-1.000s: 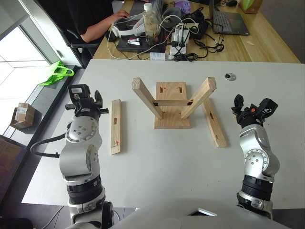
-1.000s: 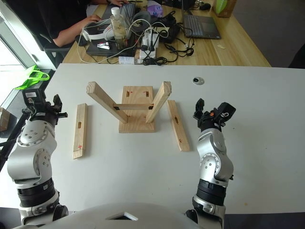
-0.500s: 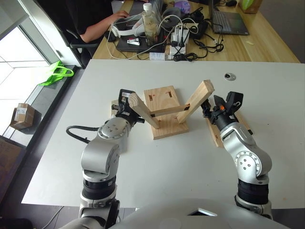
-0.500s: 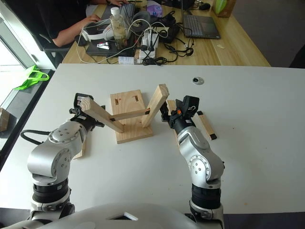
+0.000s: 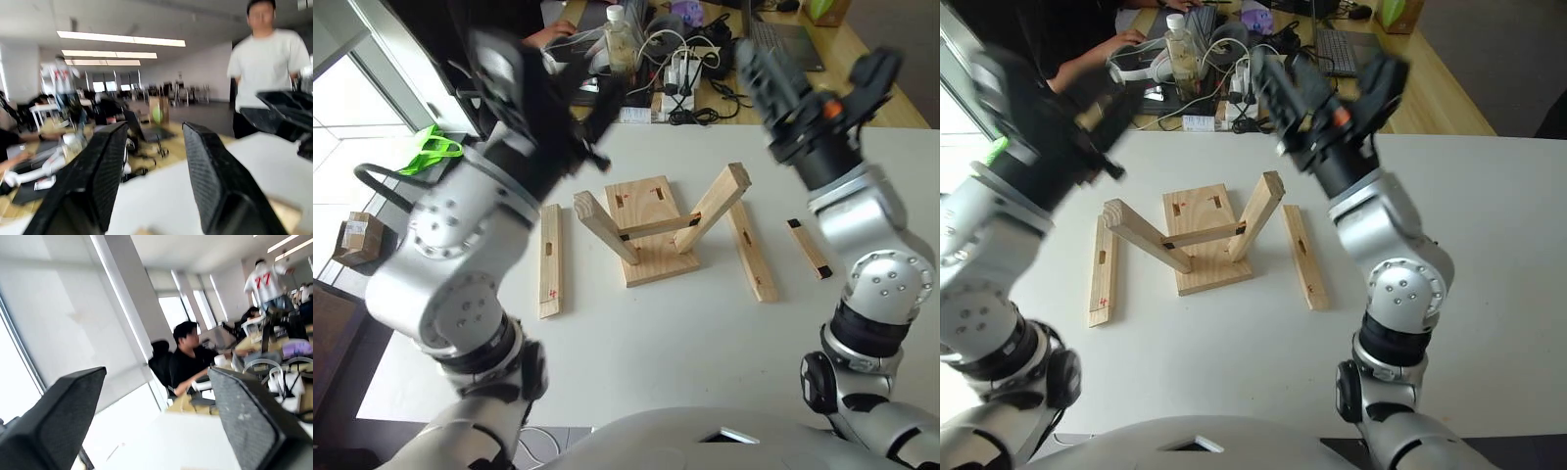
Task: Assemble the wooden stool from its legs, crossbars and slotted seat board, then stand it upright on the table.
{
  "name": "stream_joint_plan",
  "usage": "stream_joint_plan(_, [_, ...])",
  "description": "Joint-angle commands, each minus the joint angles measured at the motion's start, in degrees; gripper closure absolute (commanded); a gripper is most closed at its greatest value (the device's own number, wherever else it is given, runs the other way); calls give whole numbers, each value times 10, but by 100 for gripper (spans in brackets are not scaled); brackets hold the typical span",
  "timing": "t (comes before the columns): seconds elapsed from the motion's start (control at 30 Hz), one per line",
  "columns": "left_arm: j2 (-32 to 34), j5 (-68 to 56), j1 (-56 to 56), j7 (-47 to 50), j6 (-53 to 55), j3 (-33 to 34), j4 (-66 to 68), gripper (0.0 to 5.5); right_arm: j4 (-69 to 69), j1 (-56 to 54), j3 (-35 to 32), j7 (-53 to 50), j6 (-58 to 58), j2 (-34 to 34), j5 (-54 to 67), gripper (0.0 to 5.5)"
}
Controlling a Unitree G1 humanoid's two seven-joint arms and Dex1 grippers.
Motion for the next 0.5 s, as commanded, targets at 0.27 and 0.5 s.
stream_joint_plan(0.27, [-59,44,-38,65,-97,7,44,344,17,39,33,36,-16,4,-43,158])
stream_joint_plan(0.5, [-56,-7,-82,101,-121,151,114,344,11,-33,-111,94,-59,-25,135,158])
